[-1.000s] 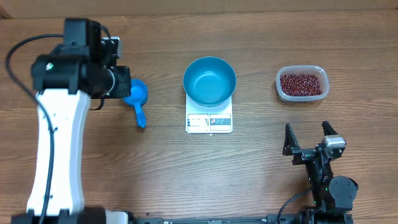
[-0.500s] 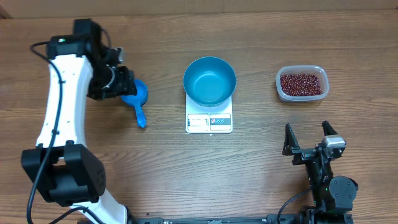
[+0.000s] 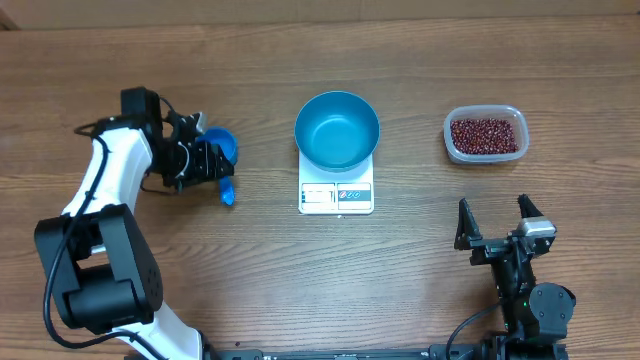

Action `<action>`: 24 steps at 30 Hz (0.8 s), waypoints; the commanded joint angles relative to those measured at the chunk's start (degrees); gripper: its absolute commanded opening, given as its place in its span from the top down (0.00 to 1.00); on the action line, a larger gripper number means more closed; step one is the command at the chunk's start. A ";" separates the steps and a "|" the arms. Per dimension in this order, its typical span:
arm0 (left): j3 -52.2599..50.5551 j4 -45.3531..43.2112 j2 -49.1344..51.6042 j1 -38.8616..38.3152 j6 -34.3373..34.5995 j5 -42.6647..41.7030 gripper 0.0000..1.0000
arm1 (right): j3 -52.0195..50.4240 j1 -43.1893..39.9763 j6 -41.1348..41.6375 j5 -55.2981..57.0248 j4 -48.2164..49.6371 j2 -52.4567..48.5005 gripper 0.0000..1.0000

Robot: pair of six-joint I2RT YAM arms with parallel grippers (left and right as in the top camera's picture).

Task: Scoop item into bowl and weigh 150g on scale
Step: 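Move the left gripper to the blue scoop handle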

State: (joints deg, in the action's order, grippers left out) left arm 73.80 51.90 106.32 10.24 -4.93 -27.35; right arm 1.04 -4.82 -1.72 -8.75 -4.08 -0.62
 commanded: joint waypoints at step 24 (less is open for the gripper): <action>-3.80 -9.07 15.80 10.03 -9.27 -42.10 0.45 | -0.59 0.26 -0.26 0.15 0.28 0.46 0.00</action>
State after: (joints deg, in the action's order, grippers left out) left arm 70.00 42.83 121.78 19.16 -12.51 -62.46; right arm 1.04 -4.84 -1.72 -8.75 -4.10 -0.62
